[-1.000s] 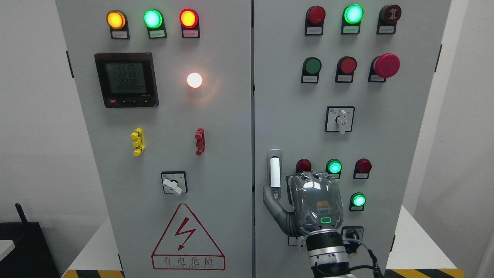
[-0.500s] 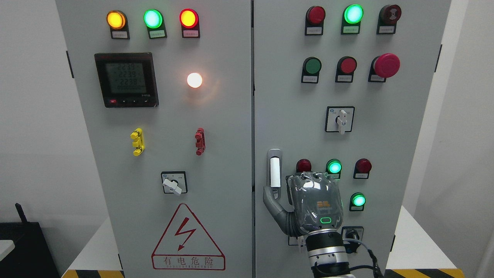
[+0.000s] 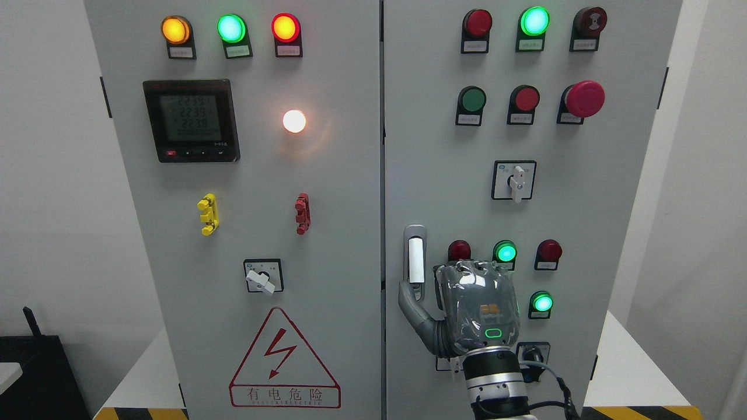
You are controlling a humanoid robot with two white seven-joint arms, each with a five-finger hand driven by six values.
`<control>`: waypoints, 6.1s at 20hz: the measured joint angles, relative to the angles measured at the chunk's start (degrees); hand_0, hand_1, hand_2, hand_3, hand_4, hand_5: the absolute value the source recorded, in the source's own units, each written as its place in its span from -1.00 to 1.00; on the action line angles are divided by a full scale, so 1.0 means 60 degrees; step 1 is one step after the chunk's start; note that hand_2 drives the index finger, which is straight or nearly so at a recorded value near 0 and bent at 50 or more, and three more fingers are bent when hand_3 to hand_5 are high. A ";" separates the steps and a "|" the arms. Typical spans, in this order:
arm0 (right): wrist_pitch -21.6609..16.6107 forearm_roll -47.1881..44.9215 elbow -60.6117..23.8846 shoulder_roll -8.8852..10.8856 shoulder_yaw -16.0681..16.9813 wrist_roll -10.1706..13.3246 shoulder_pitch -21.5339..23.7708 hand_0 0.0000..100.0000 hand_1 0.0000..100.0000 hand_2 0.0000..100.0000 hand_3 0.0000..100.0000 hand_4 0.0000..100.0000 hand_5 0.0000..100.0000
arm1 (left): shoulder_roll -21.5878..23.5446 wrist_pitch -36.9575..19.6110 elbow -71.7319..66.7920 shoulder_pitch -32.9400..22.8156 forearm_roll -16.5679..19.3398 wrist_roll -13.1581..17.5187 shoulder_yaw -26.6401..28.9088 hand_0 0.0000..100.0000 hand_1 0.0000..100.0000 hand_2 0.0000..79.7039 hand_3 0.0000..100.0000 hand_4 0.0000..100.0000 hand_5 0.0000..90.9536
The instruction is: Release door handle
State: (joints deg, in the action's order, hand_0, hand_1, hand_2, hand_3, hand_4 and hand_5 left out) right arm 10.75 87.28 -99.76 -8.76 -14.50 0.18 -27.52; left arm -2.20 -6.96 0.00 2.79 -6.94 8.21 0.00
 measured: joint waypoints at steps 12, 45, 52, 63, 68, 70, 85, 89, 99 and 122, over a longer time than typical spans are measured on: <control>0.0004 0.0000 -0.0003 0.0008 0.0077 0.0001 0.0003 -0.08 -0.69 0.92 1.00 0.87 0.85 | 0.0000 0.0003 0.0000 0.0000 0.0000 0.0000 0.0000 -0.76 -0.22 -1.00 -1.00 -1.00 -1.00; -0.0019 0.0000 -0.0147 0.0085 0.0330 0.0051 0.0004 -0.05 -0.67 0.92 1.00 0.87 0.87 | 0.0000 0.0003 0.0000 -0.0005 0.0000 0.0000 0.0000 -0.76 -0.22 -1.00 -1.00 -1.00 -1.00; -0.0019 0.0000 -0.0168 0.0099 0.0368 0.0062 0.0027 -0.05 -0.66 0.91 1.00 0.87 0.87 | 0.0000 0.0002 0.0000 -0.0002 0.0000 0.0000 0.0000 -0.76 -0.22 -1.00 -1.00 -1.00 -1.00; -0.0027 0.0000 -0.0182 0.0131 0.0433 0.0042 0.0059 -0.04 -0.66 0.91 1.00 0.87 0.86 | 0.0000 -0.0002 0.0000 0.0001 0.0000 0.0000 0.0000 -0.76 -0.22 -1.00 -1.00 -1.00 -1.00; -0.0038 -0.0008 -0.0185 0.0149 0.0490 0.0031 0.0059 -0.04 -0.65 0.91 1.00 0.87 0.86 | 0.0000 -0.0003 0.0000 0.0001 0.0000 0.0000 0.0000 -0.76 -0.22 -1.00 -1.00 -1.00 -1.00; -0.0046 -0.0010 -0.0188 0.0156 0.0511 0.0029 0.0057 -0.04 -0.65 0.91 1.00 0.87 0.86 | 0.0000 -0.0004 0.0000 0.0001 0.0000 0.0000 0.0000 -0.76 -0.22 -1.00 -1.00 -1.00 -1.00; -0.0053 -0.0025 -0.0207 0.0177 0.0677 0.0012 -0.0003 -0.03 -0.65 0.91 1.00 0.87 0.86 | 0.0000 -0.0005 0.0000 -0.0004 0.0000 0.0000 0.0000 -0.76 -0.22 -1.00 -1.00 -1.00 -1.00; -0.0053 -0.0035 -0.0219 0.0179 0.0709 0.0009 -0.0019 -0.03 -0.65 0.91 1.00 0.87 0.86 | 0.0000 -0.0005 0.0000 -0.0005 0.0000 0.0000 0.0000 -0.76 -0.22 -1.00 -1.00 -1.00 -1.00; -0.0055 -0.0050 -0.0259 0.0218 0.0779 -0.0003 -0.0072 -0.02 -0.65 0.91 1.00 0.87 0.86 | 0.0000 -0.0005 0.0000 0.0000 0.0000 0.0000 0.0000 -0.76 -0.22 -1.00 -1.00 -1.00 -1.00; -0.0054 -0.0093 -0.0280 0.0229 0.0846 -0.0013 -0.0255 -0.01 -0.66 0.91 1.00 0.87 0.87 | 0.0000 -0.0035 0.0000 0.0001 0.0000 0.0000 0.0000 -0.76 -0.22 -1.00 -1.00 -1.00 -1.00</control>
State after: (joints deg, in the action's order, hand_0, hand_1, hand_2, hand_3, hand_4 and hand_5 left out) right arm 10.43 86.72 -101.44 -7.39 -9.43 0.10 -29.05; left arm -2.20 -7.17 0.00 2.80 -6.94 8.21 0.00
